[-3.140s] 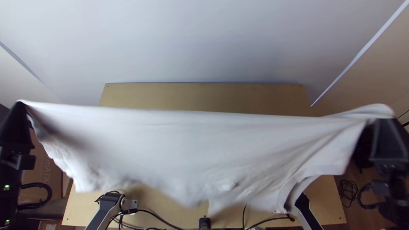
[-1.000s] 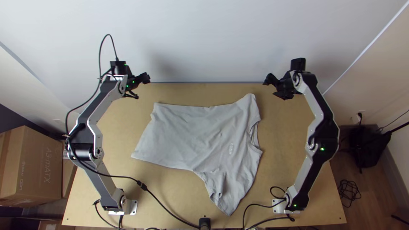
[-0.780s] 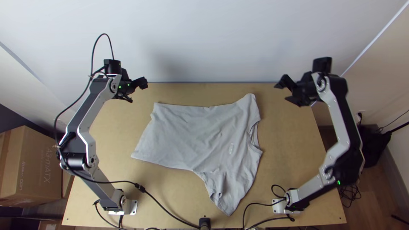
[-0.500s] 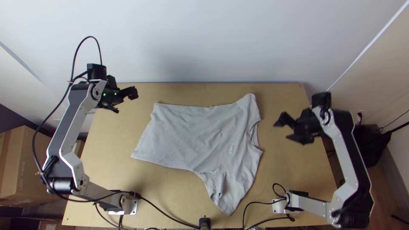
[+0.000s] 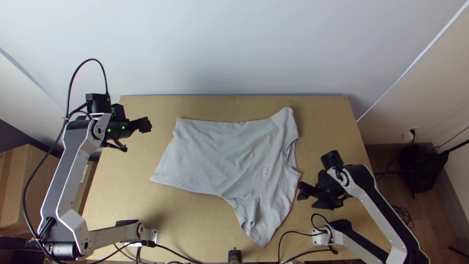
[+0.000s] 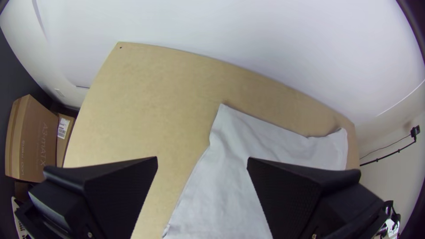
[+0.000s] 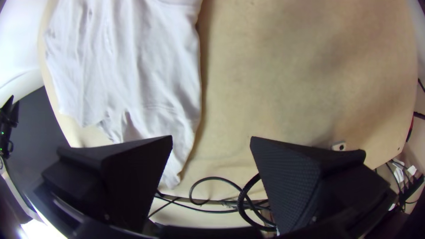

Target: Fold the t-shirt

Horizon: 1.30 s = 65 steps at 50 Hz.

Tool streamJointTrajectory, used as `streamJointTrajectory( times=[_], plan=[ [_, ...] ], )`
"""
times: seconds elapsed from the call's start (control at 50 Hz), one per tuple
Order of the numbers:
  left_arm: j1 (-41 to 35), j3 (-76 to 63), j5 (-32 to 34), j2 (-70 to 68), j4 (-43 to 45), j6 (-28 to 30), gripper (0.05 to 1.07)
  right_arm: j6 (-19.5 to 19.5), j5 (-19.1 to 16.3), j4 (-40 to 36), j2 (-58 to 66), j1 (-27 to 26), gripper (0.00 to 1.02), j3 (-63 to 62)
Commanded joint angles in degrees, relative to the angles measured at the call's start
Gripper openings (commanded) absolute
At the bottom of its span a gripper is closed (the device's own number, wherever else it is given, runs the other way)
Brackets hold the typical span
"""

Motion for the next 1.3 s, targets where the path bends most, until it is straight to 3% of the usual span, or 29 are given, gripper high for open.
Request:
streamJointTrajectory(
  times=[0.0,0.06,0.16,0.44,1.14,1.28],
  plan=[
    [0.4,-2.8,0.6,-2.8,-0.2,1.3,1.02,3.8,-0.1,-0.7,-0.8,5.7,0.77,-2.4],
    [0.8,-4.1,0.6,-3.9,-0.1,1.6,1.02,5.5,-0.1,-0.2,-0.5,9.2,0.76,-3.1],
    [1.3,-6.1,0.7,-5.4,0.4,2.2,1.02,6.4,0.0,1.8,-0.1,11.5,0.57,-3.8],
    [2.6,-8.4,0.7,-6.8,0.9,3.0,1.02,6.5,-0.2,5.9,6.3,15.7,0.57,-4.3],
    [4.0,-8.6,0.6,-5.9,1.8,5.2,1.02,5.8,-5.3,15.0,20.7,25.4,0.57,-5.2],
    [4.1,-9.4,0.6,-5.5,0.6,7.8,1.02,5.5,-5.5,17.1,21.5,27.2,0.40,-5.6]
  ],
)
